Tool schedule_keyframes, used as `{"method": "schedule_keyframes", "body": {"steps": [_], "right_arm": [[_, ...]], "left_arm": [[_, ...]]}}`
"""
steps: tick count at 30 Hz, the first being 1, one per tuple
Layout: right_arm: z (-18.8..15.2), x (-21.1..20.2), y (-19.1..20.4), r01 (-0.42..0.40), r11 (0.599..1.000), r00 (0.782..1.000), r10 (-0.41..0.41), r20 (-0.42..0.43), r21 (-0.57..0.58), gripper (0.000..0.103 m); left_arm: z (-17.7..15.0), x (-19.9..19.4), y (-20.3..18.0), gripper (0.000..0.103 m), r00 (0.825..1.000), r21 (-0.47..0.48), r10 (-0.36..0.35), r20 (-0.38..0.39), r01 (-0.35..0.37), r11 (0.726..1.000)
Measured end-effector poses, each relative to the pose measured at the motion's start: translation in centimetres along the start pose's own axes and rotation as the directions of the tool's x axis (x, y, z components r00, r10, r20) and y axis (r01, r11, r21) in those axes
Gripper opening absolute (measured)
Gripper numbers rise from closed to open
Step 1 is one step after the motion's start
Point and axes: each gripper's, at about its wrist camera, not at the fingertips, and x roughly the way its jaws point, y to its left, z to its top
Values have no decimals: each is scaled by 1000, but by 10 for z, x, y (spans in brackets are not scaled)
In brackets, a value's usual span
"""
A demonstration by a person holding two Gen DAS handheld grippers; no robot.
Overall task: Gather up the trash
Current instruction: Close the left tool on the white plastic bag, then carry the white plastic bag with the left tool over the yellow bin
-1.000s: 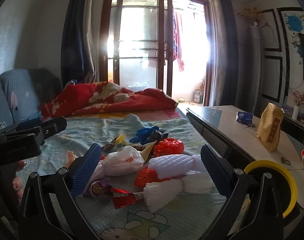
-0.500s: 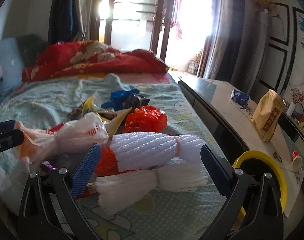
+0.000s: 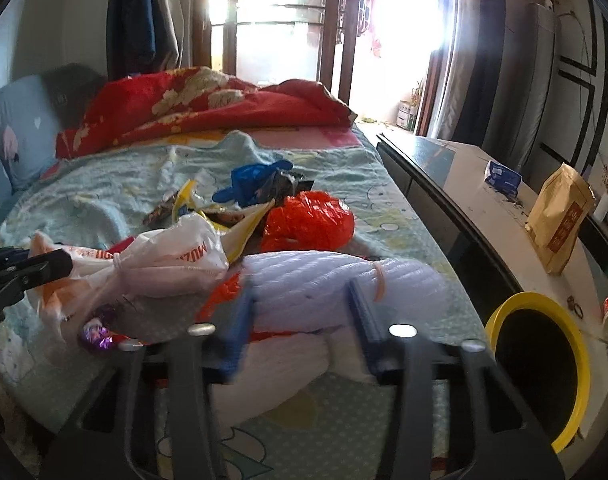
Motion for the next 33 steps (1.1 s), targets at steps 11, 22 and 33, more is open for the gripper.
{"method": "schedule_keyframes", "body": {"steps": [11,22,33], "right_arm": [[11,-27,-33,-50,991,996,40,80,123,24],[12,-54,-71,-34,977,988,1,157,210,23],[2,-79,-124,11,947,979,-76,189,321,23]], "left_arm": [[28,-15,-8,12,995,2,-53,89,54,999],[48,-14,-40,11,983,34,-112,143,108,994],[59,6,-91,11,972,83,-191,139,181,980]]}}
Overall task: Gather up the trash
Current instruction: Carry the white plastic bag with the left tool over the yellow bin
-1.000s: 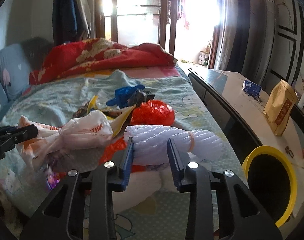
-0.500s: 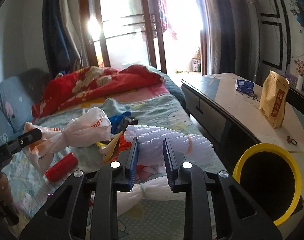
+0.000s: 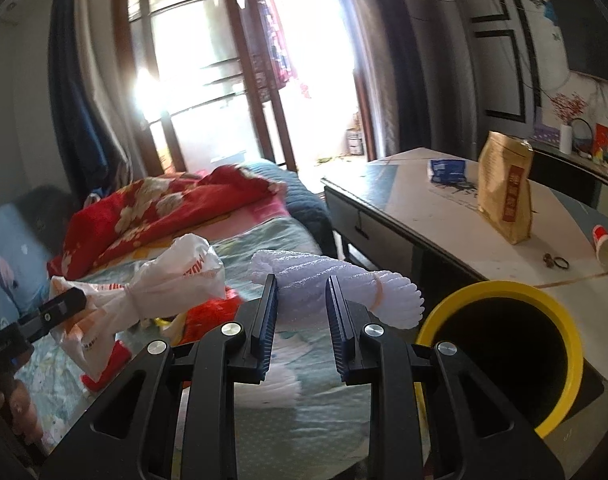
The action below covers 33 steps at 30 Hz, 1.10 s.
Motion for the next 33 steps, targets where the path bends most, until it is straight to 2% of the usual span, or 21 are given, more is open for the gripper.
{"method": "schedule_keyframes", "body": {"steps": [11,18,33], "right_arm": [[1,-17,-53,61,992,998,-64,21,115,23],[0,-29,-86,93,977,994,-101,31,193,23],[-14,-42,-161,105,902,993,-121,13,419,23]], "left_arm": [[-2,28,-38,11,998,25,-61,-30,62,998],[-9,53,-66,11,991,52,-107,-80,111,992],[-37,107,-123,11,971,111,-156,-181,178,978]]}}
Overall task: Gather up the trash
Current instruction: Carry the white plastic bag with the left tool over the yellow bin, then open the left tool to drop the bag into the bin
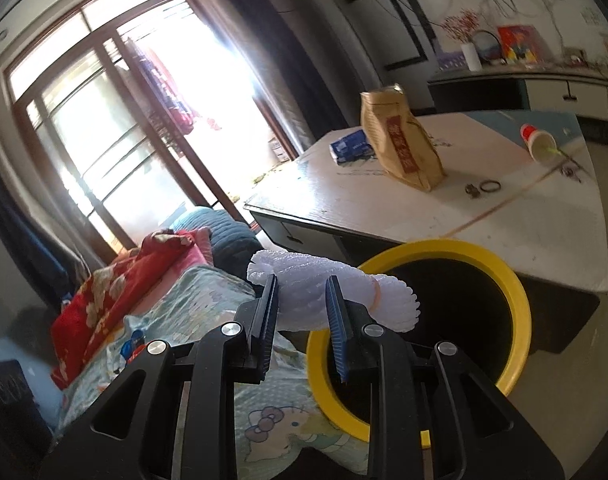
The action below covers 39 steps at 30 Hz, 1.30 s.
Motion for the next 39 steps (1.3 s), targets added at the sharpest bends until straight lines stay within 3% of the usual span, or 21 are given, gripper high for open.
{"method": "schedule_keyframes", "body": {"steps": [11,19,21,24,26,28,32,34,39], "right_arm": [[2,14,-33,27,998,998,-24,-54,58,26],[8,20,-56,108,991,994,-105,-43,75,46],[7,19,-61,119,990,992,-116,-40,82,46],[4,15,-62,145,988,989,-143,-29,60,51],[0,10,-57,172,985,985,-172,-9,18,58],[-4,6,-52,193,981,981,-193,8,-15,60],[-12,1,-41,207,976,978,-206,30,-62,66],[-15,-2,-34,209,974,978,-206,44,-89,68],[-20,-10,-18,201,973,978,-194,71,-114,74]], "left_arm": [[-11,50,-31,11,996,69,-21,-82,26,997],[-8,89,-46,14,993,90,-29,-119,39,995],[-5,99,-49,22,992,88,-48,-118,58,994],[-2,106,-49,48,993,73,-51,-106,59,996],[-1,104,-48,53,993,57,-61,-99,67,996],[-1,96,-48,76,996,65,-51,-77,56,996],[1,76,-47,82,998,72,-52,-37,54,996],[2,66,-45,92,999,78,-35,-16,36,996],[6,44,-35,92,1000,57,-1,24,0,998]]}}
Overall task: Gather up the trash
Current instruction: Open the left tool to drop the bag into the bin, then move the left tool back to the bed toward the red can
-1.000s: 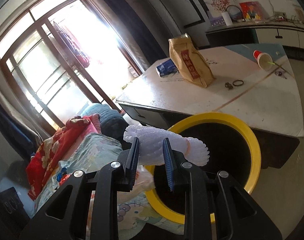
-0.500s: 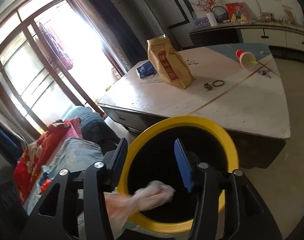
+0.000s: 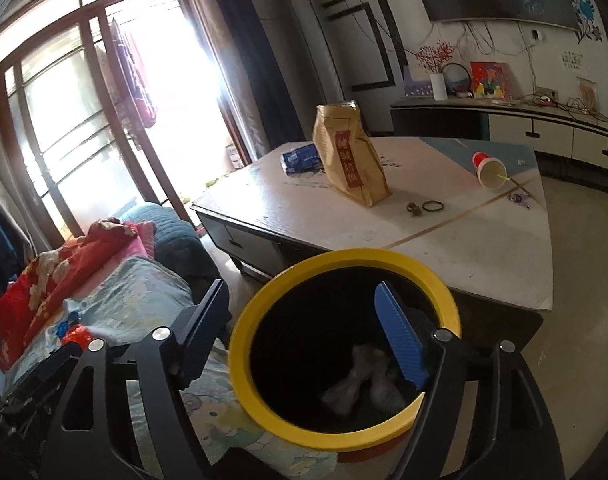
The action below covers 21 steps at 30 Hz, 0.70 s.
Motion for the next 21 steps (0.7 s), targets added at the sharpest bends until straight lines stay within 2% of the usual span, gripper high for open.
{"method": "schedule_keyframes", "body": {"steps": [12,21], "right_arm": [[-6,-18,40,-78,995,997,79,13,-66,80],[-15,-26,76,-146,981,989,147,-3,-131,81]], "left_arm": [[2,-45,38,92,995,-73,78,61,-74,995],[0,-78,68,92,981,-140,161,104,-146,979]]}}
